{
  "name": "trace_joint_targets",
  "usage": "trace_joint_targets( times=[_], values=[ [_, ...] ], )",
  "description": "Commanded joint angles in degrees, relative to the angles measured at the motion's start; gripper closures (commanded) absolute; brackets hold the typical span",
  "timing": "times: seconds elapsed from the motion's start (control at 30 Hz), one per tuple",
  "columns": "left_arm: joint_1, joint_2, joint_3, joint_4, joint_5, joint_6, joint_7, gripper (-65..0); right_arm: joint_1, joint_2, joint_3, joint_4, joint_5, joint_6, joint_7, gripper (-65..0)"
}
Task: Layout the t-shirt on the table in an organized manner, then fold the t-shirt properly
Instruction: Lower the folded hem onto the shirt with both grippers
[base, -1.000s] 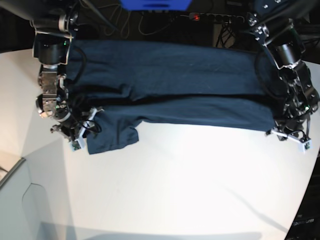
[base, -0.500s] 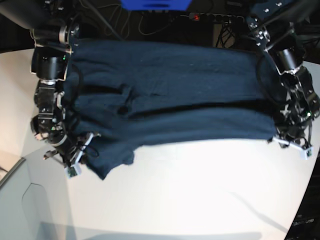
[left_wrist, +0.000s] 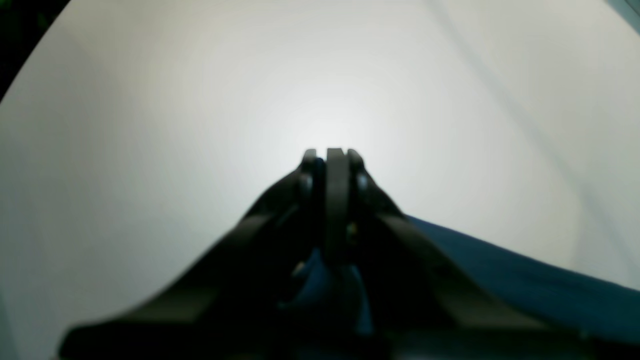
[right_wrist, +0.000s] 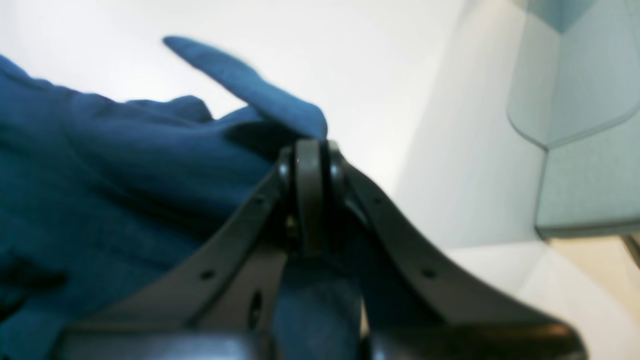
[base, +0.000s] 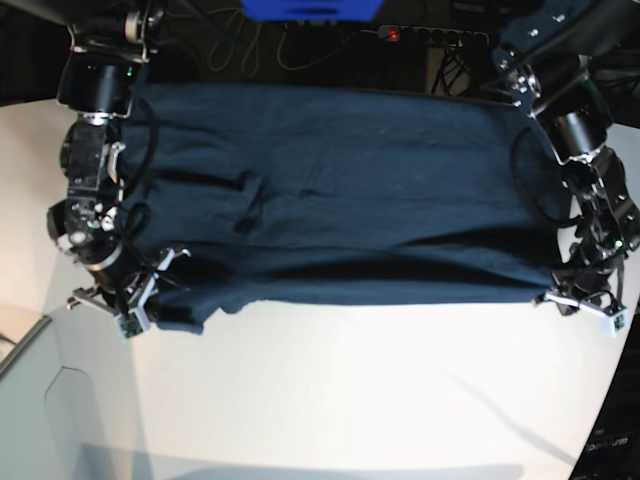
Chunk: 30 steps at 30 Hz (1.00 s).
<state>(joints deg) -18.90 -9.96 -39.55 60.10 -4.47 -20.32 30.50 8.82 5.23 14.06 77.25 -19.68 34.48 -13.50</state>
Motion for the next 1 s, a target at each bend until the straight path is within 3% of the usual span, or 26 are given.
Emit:
trace_joint_targets(
  times=[0.0,0.23,0.33,0.63,0.8,0.97],
  values=[
    [-1.63,-0.81,0.03,0.87,-0.5,-0.04,-1.36,-0.1,0.02,0.08,-0.04,2.18,0.74,0.38,1.67,0.0],
    [-4.71,-0.73,0.12,-3.61,-0.5,-0.04,-2.41,-0.1,-6.14,-1.76,1.98,8.59,0.74,0.38,2.02,0.0],
    [-5.5,-0.99,0.12,-5.9,-0.5,-0.12,-4.26,-0.1,-6.84,-4.22,4.88,10.88,0.74,0.64,2.11,0.0],
    [-1.72,-0.81,-0.32,-0.62,-0.94,-0.12,-4.08,-0.1,-13.61,-7.39,6.55,18.44,0.83,0.73,2.11,0.0],
    [6.63,-1.25,-0.23,7.99,-9.38,-0.12,-4.08,-0.1,-16.78,-9.23,6.55,20.02,0.83,0.73,2.2,0.0],
    [14.02,-3.01,-0.32,9.66,-17.11,-0.12,-4.52,-0.1,-19.94,-10.29,6.55,22.92,0.83,0.73,2.2,0.0]
  ],
)
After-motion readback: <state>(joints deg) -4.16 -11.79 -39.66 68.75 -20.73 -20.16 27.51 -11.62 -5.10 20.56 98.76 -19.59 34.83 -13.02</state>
